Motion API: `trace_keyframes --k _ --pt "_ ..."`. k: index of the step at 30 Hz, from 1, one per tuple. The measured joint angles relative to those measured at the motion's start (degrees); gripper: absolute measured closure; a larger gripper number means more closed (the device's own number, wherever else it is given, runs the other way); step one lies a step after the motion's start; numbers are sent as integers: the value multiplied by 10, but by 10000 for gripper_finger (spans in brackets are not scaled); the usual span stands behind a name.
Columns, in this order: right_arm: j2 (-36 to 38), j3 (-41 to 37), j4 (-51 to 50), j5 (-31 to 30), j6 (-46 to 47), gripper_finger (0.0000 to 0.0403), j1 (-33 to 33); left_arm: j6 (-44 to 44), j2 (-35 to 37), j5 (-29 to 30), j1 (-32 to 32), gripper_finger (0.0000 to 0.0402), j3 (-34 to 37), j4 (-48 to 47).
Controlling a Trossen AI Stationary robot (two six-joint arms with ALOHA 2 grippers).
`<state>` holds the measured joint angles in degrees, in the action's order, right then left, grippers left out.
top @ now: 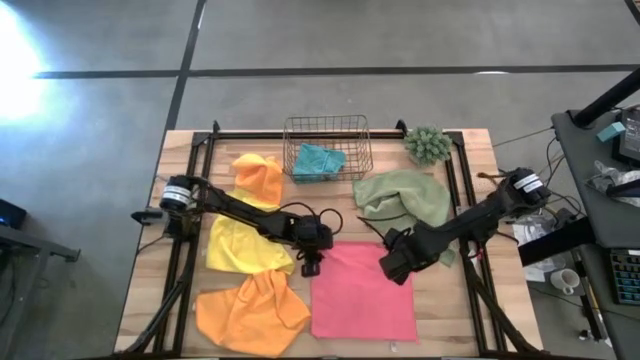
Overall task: Fold microfiber towels
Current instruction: Fold the pink microfiber cloth
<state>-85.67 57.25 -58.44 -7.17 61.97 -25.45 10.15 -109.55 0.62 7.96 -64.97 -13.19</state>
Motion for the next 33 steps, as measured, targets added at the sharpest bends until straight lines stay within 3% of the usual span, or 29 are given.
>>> trace_keyframes --k 9,16,25,33 --pt "98 5 49 -3 40 330 -80 -16 105 30 31 276 -10 -135" --pt "118 5 82 1 56 330 -136 -15 153 56 101 276 -17 -162" --pt "87 16 96 -6 7 330 -225 43 130 149 216 276 -70 -166" --pt "40 16 153 -25 -41 330 -295 75 47 159 267 276 -178 -200"
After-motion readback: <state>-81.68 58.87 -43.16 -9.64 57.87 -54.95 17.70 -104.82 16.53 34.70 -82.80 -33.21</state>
